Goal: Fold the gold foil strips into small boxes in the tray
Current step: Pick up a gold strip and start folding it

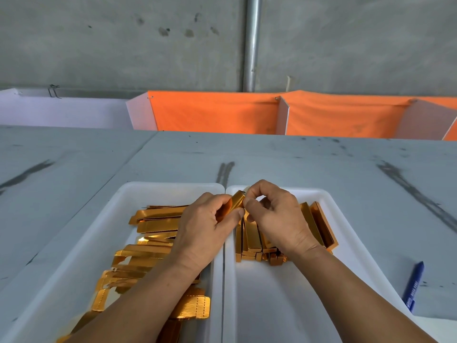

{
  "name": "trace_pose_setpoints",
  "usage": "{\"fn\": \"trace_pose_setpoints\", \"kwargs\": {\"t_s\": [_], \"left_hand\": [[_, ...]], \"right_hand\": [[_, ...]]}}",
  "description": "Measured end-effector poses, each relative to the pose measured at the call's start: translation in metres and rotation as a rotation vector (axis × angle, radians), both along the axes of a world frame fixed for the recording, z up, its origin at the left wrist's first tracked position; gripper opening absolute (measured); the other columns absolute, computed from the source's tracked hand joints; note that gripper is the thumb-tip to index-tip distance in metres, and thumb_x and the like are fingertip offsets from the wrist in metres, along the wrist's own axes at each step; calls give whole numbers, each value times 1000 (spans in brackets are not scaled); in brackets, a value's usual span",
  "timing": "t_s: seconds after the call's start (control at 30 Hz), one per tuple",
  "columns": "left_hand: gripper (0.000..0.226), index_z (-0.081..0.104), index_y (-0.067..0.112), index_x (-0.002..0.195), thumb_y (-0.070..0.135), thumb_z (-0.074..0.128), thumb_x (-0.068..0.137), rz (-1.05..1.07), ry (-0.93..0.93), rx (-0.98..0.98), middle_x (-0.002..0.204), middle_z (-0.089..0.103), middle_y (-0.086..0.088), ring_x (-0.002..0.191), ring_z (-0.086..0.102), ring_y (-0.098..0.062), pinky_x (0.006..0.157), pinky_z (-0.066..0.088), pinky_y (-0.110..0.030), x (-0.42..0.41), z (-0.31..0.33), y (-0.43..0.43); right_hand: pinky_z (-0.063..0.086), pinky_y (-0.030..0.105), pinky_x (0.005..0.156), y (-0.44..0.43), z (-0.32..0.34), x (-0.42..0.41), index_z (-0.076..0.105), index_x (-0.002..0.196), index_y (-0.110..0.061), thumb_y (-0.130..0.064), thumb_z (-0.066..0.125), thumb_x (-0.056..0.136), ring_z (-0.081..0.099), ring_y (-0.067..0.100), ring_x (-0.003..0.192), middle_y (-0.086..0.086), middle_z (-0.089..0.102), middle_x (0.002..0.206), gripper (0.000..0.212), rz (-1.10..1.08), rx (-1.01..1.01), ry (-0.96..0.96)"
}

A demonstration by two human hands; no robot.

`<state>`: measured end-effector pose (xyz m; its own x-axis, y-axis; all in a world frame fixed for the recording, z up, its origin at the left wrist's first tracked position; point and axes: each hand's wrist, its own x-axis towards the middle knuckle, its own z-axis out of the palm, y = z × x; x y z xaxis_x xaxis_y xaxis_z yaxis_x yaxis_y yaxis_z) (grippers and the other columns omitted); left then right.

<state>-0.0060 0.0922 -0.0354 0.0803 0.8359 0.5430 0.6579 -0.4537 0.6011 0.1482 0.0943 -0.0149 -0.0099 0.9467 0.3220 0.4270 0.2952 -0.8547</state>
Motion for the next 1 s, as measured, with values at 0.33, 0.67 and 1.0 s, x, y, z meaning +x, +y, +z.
{"fn": "trace_pose_setpoints", "kwargs": {"t_s": [0.33,0.67,1.0], "left_hand": [[28,67,23,103,44,62,86,-2,3,-4,80,54,10,73,54,-7,58,43,-15,1,-1,0],[32,68,22,102,47,61,85,-7,-12,8,79,55,8,72,54,-8,57,43,-15,2,-3,1],[35,67,23,99,53,56,84,-19,2,28,76,52,10,70,53,-8,54,41,-17,1,-3,0]], "right_hand": [[43,14,53,-2,0,-1,62,92,-35,-21,63,92,59,3,57,-9,64,64,14,-7,39,-63],[58,27,60,-4,2,-3,64,93,-41,-24,59,96,68,19,67,1,72,74,18,-12,8,19],[46,23,43,3,14,8,69,103,-11,-18,42,102,68,20,61,11,73,88,27,62,-442,644]]}}
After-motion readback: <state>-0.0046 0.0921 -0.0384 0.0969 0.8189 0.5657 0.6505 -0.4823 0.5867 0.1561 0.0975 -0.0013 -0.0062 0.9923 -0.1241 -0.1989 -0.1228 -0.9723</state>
